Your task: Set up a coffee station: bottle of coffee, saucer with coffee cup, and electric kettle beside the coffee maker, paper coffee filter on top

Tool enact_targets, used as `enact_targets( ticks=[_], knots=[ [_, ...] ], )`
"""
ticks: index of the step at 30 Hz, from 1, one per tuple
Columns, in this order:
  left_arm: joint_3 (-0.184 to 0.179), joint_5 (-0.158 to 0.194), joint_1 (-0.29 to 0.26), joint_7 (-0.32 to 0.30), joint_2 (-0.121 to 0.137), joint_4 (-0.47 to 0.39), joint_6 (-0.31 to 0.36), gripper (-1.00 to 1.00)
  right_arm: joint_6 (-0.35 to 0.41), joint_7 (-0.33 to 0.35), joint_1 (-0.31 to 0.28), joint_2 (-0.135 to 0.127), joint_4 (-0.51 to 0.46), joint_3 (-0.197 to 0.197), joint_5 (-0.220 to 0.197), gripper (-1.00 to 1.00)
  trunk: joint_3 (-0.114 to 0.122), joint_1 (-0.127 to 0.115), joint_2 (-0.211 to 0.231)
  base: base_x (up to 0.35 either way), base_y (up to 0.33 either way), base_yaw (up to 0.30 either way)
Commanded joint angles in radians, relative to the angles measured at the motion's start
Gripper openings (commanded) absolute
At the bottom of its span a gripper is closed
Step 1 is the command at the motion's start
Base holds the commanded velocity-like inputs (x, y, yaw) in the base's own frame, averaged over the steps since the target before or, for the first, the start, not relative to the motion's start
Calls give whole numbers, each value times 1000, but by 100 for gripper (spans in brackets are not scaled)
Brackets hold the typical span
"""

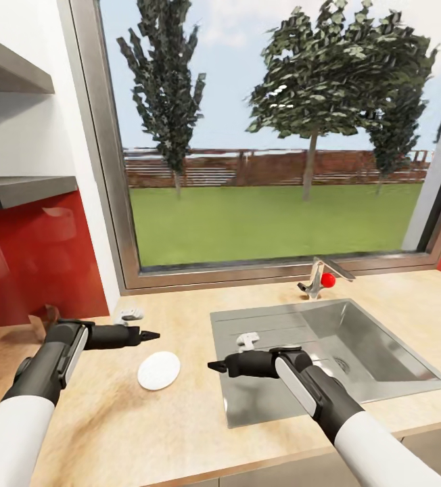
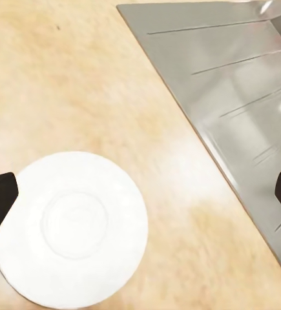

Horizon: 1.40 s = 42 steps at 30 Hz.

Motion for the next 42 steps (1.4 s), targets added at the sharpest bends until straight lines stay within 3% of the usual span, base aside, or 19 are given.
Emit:
enact_targets(
  ticks=[1, 9, 18, 42],
  knots=[
    [3, -10, 0, -10, -1, -1, 4, 100, 3, 0, -1, -1, -1, 2, -3, 100, -1, 0, -1, 0, 0, 35],
    [9, -9, 0, -12, 1, -2, 4, 100, 3, 0, -1, 3, -2, 2, -3, 100, -5, 0, -1, 0, 0, 65],
    [61, 18, 0, -12, -6, -7, 4, 100, 3, 0, -1, 4, -6, 2, -5, 100, -13, 0, -1, 0, 0, 190],
    [60, 17, 3, -5, -9, 6, -3, 100, 3, 0, -1, -1, -21, -4, -5, 100, -36, 0, -1, 62, 0, 216]
  ],
)
